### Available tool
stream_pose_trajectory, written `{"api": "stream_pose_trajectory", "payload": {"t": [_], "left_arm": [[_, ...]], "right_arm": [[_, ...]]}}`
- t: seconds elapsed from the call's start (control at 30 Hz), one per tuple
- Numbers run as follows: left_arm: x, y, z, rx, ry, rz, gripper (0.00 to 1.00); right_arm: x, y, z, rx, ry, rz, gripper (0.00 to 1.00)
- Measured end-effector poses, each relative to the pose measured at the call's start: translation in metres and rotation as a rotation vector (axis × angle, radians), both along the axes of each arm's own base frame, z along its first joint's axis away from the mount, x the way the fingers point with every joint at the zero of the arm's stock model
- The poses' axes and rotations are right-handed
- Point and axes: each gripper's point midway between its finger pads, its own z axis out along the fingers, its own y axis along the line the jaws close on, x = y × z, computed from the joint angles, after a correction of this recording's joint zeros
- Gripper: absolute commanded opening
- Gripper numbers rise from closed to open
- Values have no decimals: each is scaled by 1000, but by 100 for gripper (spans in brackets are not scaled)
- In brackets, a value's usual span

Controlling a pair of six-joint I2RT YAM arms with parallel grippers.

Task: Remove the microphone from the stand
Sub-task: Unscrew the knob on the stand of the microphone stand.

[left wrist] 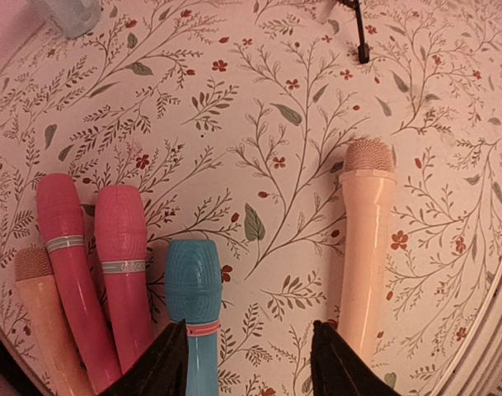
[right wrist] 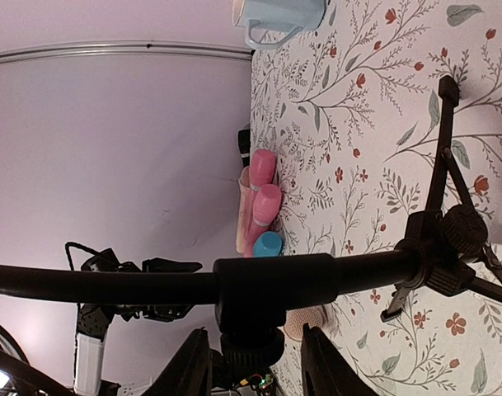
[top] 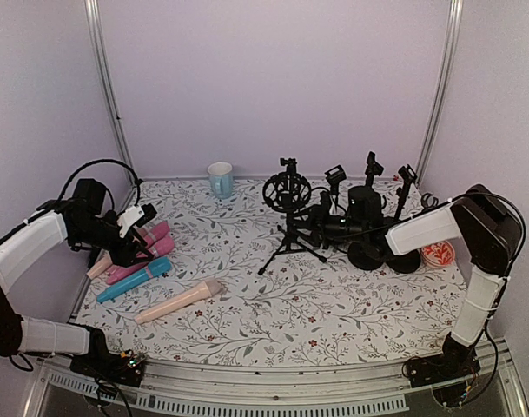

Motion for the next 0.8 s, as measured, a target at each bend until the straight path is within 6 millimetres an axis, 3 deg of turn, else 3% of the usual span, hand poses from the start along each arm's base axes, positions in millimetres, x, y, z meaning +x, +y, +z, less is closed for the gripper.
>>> {"api": "stream_pose_trajectory", "payload": {"t": [0.5, 0.8], "left_arm": [[0, 0, 0, 0, 1, 0, 52], [0, 0, 0, 0, 1, 0, 52]], "right_arm": [[7, 1, 2, 9, 3, -25, 15], [9, -1, 1, -7, -7, -43, 10]]}}
